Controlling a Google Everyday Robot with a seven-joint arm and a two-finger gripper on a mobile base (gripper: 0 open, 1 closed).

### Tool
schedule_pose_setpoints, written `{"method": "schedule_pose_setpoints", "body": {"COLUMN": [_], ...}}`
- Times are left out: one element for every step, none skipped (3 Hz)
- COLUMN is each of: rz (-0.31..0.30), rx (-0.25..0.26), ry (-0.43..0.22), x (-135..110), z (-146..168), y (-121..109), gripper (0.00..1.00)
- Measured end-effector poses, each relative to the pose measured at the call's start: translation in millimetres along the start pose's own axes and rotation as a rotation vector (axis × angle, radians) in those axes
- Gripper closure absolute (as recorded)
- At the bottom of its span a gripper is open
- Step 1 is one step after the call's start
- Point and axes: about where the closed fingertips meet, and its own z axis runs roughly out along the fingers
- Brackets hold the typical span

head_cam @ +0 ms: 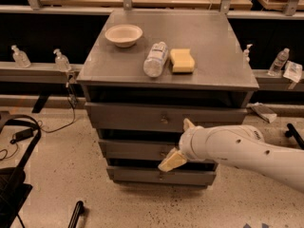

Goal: Open middle drawer

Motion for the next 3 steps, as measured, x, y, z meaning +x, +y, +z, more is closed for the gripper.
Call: {"method": "schedule_pose_setpoints", "body": {"rz": [0.019,0.059,0.075], "rx": [0.011,0.045,0.014], "ry": [-0.023,-0.173,-0.294], "x": [12,8,12], "z": [8,26,19], "y": [-2,-30,-52], "gripper": [0.0,0.0,0.0]}}
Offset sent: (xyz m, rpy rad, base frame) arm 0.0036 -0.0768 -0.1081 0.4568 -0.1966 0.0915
